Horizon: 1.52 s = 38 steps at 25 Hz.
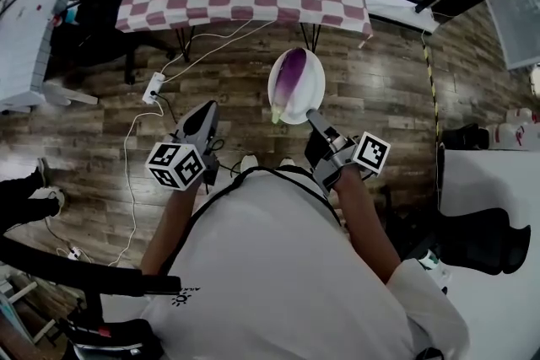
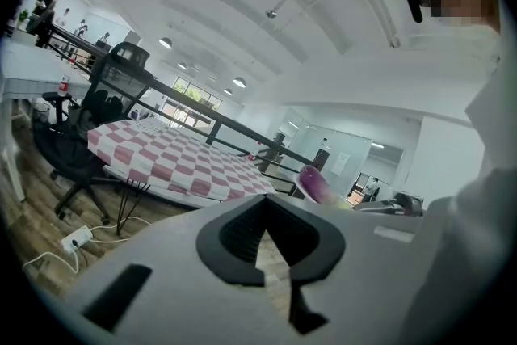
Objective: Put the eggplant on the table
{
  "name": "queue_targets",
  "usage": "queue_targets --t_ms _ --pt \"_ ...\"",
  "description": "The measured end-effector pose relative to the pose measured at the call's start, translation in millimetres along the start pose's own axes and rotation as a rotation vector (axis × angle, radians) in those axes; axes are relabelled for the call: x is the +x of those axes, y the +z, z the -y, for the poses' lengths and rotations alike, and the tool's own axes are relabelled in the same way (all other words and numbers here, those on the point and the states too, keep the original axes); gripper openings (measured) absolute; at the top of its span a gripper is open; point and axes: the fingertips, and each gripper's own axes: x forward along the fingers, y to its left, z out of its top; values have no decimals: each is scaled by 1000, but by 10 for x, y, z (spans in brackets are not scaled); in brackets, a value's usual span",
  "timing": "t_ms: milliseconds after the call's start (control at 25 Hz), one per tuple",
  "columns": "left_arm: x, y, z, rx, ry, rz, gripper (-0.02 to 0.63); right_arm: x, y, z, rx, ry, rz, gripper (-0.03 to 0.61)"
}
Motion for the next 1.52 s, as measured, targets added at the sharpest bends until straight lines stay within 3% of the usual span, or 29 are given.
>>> queue_targets --t_ms 400,960,1520 --pt "-134 12 -211 4 -30 -14 0 147 -187 -66 -1 1 32 28" --pt "-26 -27 -174 -4 -19 -11 0 127 -50 -61 -18 8 22 26" --pt "813 287 -456 -10 4 -48 0 763 699 76 4 0 -14 27"
